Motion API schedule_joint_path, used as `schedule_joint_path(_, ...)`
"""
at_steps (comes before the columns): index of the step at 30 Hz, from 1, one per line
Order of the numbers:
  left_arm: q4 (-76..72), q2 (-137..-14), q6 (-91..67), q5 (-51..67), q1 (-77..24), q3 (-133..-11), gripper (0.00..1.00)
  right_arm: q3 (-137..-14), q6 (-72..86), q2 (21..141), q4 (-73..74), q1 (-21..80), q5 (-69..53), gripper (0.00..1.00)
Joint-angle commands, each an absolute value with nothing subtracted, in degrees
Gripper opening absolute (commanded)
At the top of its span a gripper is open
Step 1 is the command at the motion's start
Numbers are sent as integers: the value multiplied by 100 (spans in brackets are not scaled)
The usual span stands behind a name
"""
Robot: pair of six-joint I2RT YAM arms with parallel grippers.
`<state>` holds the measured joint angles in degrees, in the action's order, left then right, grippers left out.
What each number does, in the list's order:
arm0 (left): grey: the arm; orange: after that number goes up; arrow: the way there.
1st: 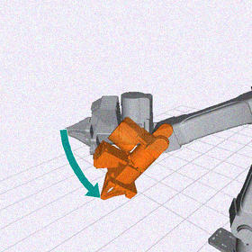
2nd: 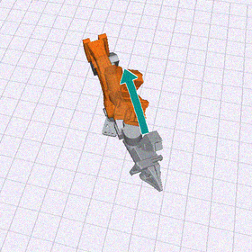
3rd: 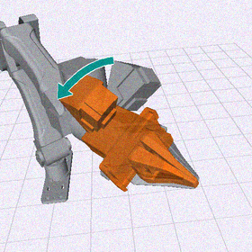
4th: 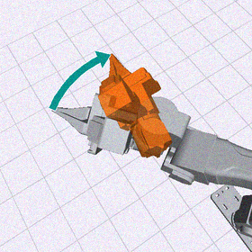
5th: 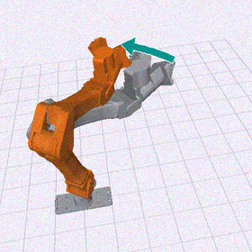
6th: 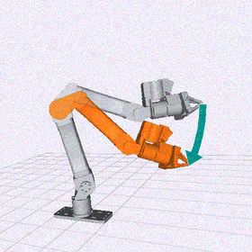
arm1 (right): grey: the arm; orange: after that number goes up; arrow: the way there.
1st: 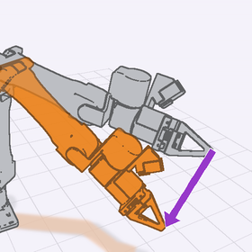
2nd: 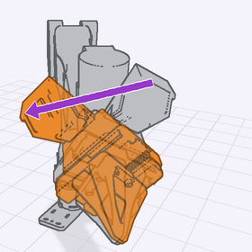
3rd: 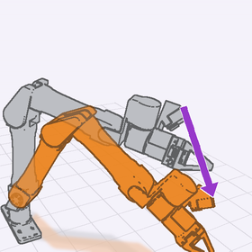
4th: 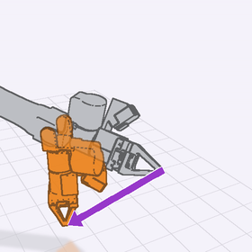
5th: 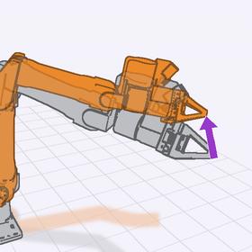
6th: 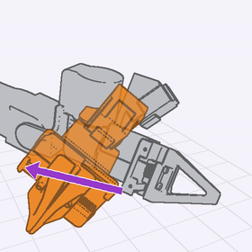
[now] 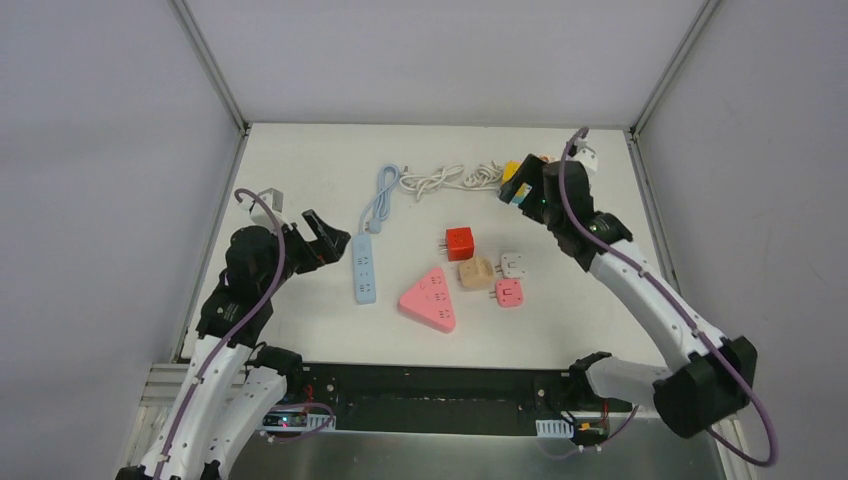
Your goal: Pull the plug off the socket
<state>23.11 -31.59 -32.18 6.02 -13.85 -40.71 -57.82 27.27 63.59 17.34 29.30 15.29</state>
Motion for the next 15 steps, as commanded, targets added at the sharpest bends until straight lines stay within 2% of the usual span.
schedule_joint_path(1,1285,-3559,-3230,674,-1397,-4290,99,-6482,2073,7648,1737,2334,2167,100)
schedule_joint_path(7,1434,-3725,-3118,618,-1389,-4323,99,-7934,1943,9827,1883,1914,1881,100)
schedule_joint_path(15,1512,-3749,-3105,677,-1389,-4326,99,-9880,1784,11705,2506,1842,2180,97)
